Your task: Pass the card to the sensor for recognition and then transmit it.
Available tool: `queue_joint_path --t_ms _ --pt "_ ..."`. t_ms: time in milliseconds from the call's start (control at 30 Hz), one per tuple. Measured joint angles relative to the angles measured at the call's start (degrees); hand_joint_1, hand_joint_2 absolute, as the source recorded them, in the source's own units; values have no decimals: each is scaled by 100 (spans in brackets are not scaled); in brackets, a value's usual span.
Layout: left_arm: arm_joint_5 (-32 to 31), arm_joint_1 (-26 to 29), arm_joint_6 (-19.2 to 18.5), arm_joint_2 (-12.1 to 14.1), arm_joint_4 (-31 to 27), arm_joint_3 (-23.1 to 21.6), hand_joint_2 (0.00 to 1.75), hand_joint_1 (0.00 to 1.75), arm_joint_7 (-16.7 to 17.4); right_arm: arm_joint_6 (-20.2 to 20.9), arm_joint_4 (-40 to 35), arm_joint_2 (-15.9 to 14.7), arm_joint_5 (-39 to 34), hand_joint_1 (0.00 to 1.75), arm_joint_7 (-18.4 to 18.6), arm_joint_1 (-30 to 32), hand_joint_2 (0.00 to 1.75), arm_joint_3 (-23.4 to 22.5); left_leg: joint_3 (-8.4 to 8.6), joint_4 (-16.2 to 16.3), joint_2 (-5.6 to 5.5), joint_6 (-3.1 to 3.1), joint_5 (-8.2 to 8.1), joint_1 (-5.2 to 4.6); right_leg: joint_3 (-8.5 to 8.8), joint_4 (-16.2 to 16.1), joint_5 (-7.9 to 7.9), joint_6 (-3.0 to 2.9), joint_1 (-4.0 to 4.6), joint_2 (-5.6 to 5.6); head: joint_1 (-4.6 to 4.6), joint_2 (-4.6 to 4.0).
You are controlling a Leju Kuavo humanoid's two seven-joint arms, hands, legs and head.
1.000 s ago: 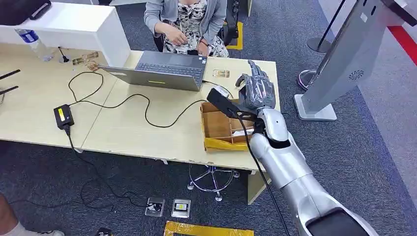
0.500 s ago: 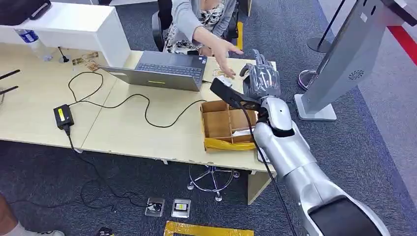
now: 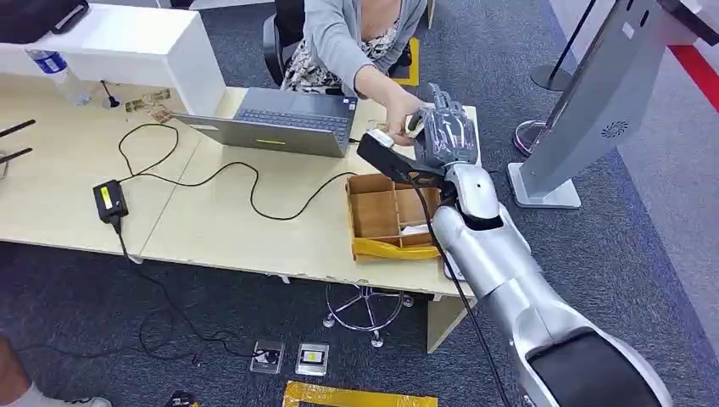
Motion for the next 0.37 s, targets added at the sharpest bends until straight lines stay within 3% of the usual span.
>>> queue_joint_path --t_ms 33,67,367 --pt "-7 -2 -2 -2 0 0 0 0 0 -5 11 7 0 3 0 0 175 0 1 0 0 0 0 0 0 0 0 0 0 0 0 2" --pt "-15 -6 -4 -2 0 0 0 0 0 -15 22 9 0 0 0 0 0 0 0 0 0 0 0 0 0 0 0 0 0 0 0 2" --pt "-92 -89 -35 -22 0 -9 0 0 4 -182 170 7 48 0 -94 -1 0 -42 1 0 1 0 -1 0 -1 -1 0 0 0 4 0 2"
